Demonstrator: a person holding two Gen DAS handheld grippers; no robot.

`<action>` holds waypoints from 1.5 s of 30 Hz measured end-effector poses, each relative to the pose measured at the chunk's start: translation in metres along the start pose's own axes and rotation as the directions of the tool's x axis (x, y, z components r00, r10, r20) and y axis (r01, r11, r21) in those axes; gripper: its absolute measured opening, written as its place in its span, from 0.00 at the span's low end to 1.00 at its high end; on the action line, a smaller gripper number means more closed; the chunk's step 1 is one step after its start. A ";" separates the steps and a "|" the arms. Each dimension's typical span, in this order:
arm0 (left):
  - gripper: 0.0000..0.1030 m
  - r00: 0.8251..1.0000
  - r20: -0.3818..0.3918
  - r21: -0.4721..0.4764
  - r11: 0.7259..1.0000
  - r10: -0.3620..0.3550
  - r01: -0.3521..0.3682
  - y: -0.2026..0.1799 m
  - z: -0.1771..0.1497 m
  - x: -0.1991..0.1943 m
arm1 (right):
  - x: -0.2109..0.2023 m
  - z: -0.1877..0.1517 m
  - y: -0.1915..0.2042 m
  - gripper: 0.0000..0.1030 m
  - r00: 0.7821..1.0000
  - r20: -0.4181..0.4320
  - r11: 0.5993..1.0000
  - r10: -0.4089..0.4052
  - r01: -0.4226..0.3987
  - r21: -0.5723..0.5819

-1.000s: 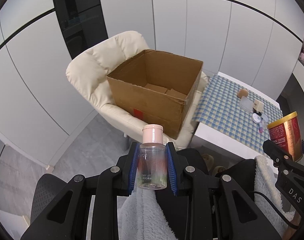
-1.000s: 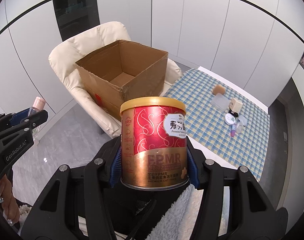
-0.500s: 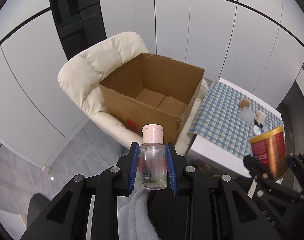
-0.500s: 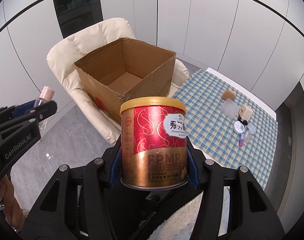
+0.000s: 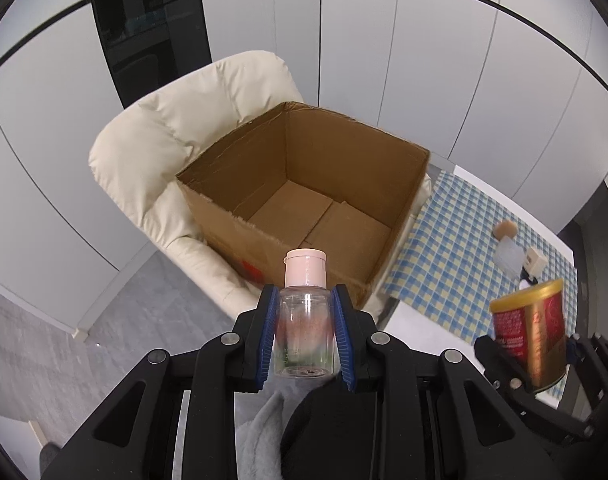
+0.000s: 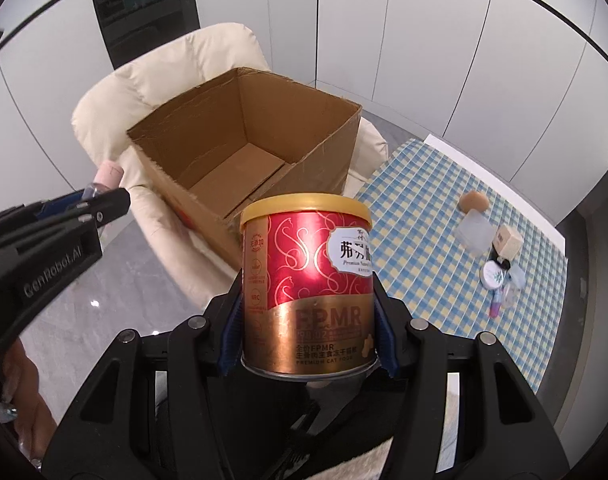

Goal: Organize objects
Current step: 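Carry the bottle with the left gripper while the right gripper carries the can over the box, then open the left gripper dropping the bottle while the right gripper releases the can into the box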

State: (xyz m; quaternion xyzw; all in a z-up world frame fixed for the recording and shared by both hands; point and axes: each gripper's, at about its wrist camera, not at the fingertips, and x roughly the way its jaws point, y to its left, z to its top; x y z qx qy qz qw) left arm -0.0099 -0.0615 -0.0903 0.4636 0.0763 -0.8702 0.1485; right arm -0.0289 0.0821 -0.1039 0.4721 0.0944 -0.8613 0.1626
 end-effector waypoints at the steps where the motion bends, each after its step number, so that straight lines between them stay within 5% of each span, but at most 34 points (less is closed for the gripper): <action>1: 0.26 1.000 -0.002 -0.002 1.000 0.000 0.000 -0.001 0.005 0.006 | 0.007 0.004 0.002 0.55 1.000 -0.005 1.000 0.001 -0.001 -0.001; 13: 0.26 0.998 -0.049 -0.040 0.998 0.046 -0.048 0.009 0.059 0.087 | 0.077 0.063 0.013 0.54 0.999 -0.033 0.999 0.033 -0.033 -0.015; 24: 0.27 0.995 -0.063 -0.048 0.996 0.077 -0.080 0.017 0.093 0.122 | 0.128 0.111 0.037 0.54 0.997 -0.046 0.996 0.061 -0.064 -0.056; 45: 0.27 0.993 -0.107 -0.055 0.997 0.057 -0.063 0.017 0.105 0.168 | 0.173 0.133 0.047 0.54 0.995 -0.079 0.996 0.066 -0.071 -0.060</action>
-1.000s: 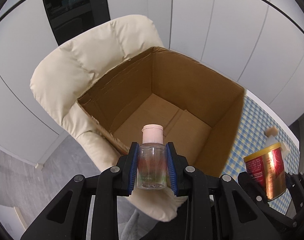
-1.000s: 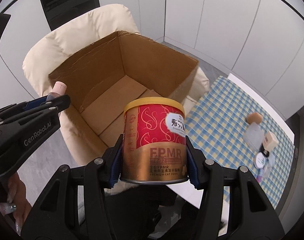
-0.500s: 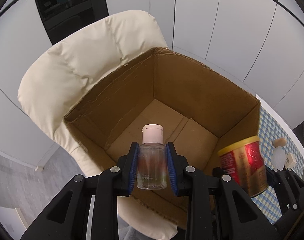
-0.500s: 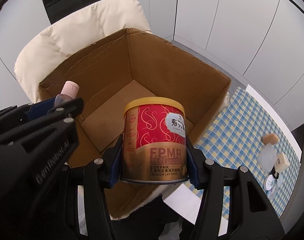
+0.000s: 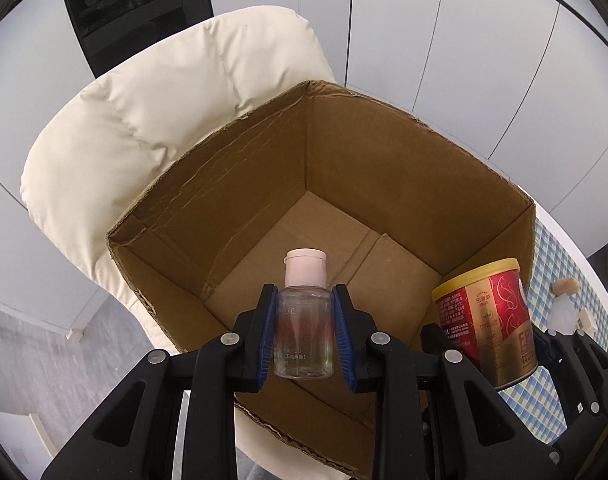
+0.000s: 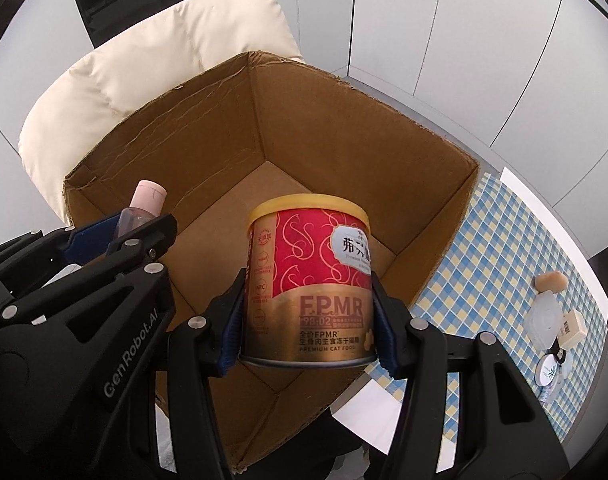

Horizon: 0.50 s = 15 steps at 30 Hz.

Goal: Organize objects
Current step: 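Open the left gripper dropping the bottle while the right gripper releases the can into the box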

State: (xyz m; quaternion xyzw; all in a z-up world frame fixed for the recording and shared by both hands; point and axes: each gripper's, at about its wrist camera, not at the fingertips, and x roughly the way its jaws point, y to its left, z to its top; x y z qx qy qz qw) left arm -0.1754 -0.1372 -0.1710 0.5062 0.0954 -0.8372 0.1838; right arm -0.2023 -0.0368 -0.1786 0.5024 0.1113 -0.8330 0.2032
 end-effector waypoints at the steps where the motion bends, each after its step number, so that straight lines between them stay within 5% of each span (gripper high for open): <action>1: 0.27 1.000 0.002 -0.005 1.000 -0.006 0.006 0.001 0.000 0.000 | 0.000 0.000 0.000 0.54 1.000 0.002 1.000 0.001 -0.001 -0.002; 2: 0.30 1.000 0.005 -0.009 1.000 -0.011 0.011 0.002 0.001 -0.001 | 0.000 0.000 0.001 0.54 1.000 0.006 1.000 0.005 -0.005 -0.006; 4: 0.55 1.000 0.007 -0.027 0.999 -0.024 0.024 0.006 0.002 -0.003 | -0.002 0.000 0.002 0.56 0.999 0.019 0.999 0.029 -0.029 -0.016; 6: 0.92 0.998 0.017 -0.033 0.998 -0.057 0.058 0.009 0.004 -0.008 | -0.003 0.001 0.005 0.94 0.999 0.017 0.999 0.039 -0.038 -0.024; 7: 0.96 0.998 0.025 -0.035 0.997 -0.062 0.063 0.010 0.003 -0.011 | -0.005 0.001 0.005 1.00 0.999 0.030 0.999 0.045 -0.045 -0.023; 15: 0.97 0.998 0.044 -0.031 0.998 -0.049 0.050 0.016 0.001 -0.015 | -0.016 0.001 0.005 1.00 0.996 0.072 0.998 0.061 -0.061 0.001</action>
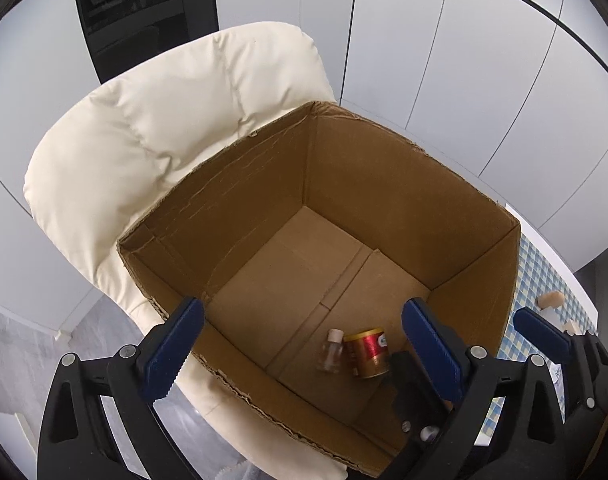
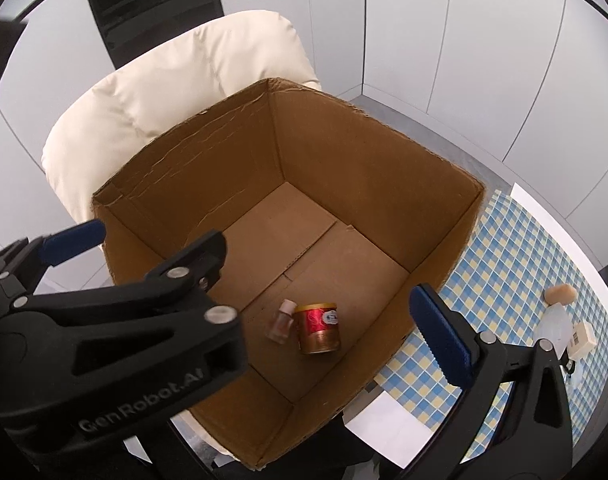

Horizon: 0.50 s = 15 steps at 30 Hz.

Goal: Organize objects
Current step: 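Open the left gripper dropping the bottle while the right gripper releases the can into the box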

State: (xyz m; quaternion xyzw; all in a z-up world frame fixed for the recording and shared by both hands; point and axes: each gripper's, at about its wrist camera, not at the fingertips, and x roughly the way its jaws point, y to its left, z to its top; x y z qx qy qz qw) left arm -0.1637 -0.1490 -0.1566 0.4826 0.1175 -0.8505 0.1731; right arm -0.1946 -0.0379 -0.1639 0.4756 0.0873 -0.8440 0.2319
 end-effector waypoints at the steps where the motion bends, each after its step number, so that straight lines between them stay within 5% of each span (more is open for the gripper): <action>1: 0.97 1.000 -0.001 -0.003 1.000 -0.005 0.005 0.002 0.000 0.000 | 0.000 0.000 -0.001 1.00 1.000 -0.003 1.000 0.000 0.000 0.004; 15: 0.97 1.000 -0.002 -0.038 0.999 0.019 -0.019 0.019 0.002 0.000 | -0.003 0.001 -0.008 1.00 1.000 0.005 1.000 -0.003 0.003 0.021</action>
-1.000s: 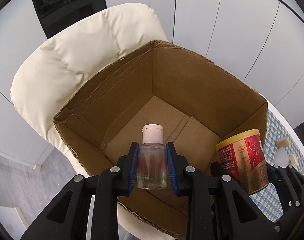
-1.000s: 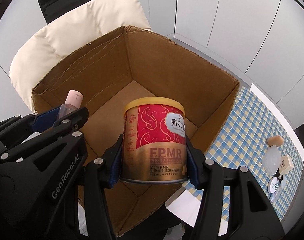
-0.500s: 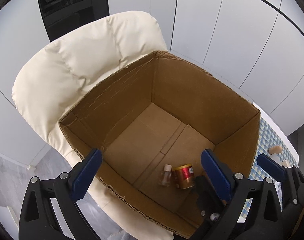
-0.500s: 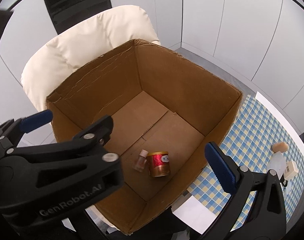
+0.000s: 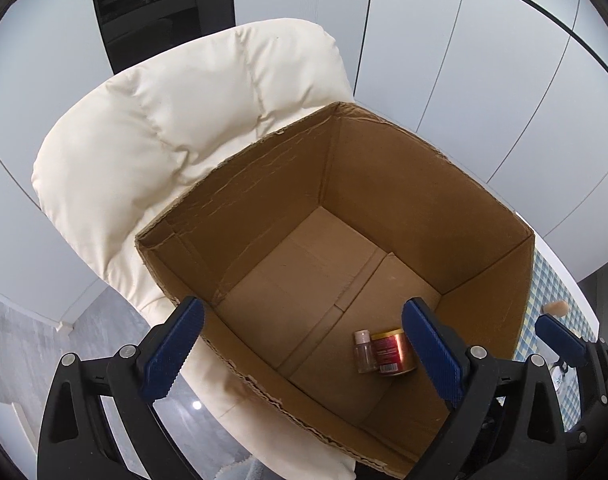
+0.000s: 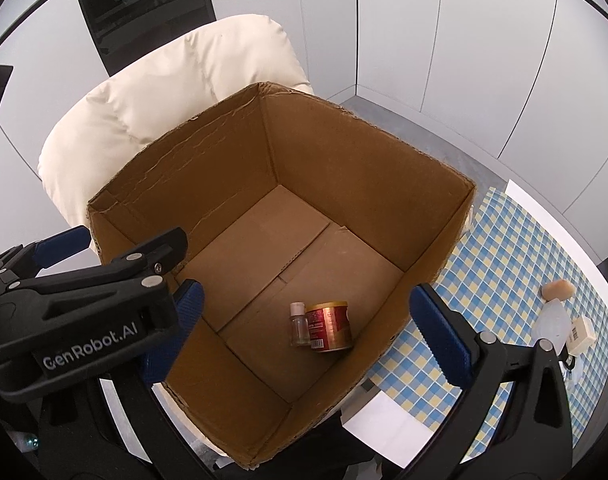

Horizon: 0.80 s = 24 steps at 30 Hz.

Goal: Organize objects
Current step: 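Open the left gripper dropping the bottle while the right gripper releases the can into the box, then move both open grippers away from the box toward the checked table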

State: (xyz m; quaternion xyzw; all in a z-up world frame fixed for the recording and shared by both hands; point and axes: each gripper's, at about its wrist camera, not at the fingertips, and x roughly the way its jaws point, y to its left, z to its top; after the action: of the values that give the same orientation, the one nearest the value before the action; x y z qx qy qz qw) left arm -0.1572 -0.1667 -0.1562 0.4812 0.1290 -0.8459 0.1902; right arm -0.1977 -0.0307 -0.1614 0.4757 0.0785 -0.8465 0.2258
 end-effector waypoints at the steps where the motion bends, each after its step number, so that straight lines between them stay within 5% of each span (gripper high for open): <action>1: 0.97 1.000 0.001 -0.001 1.000 -0.002 0.002 0.001 -0.001 -0.001 | 0.000 0.000 0.000 1.00 1.000 0.000 1.000 -0.001 0.001 0.002; 24: 0.97 0.999 0.032 0.029 0.999 -0.016 0.015 0.002 -0.011 -0.029 | -0.024 -0.011 -0.004 1.00 1.000 0.004 0.999 -0.023 0.023 0.022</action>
State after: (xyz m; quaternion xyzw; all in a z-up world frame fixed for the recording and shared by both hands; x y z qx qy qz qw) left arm -0.1347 -0.1583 -0.1362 0.4692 0.1174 -0.8568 0.1789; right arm -0.1801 -0.0160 -0.1471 0.4753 0.0739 -0.8509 0.2109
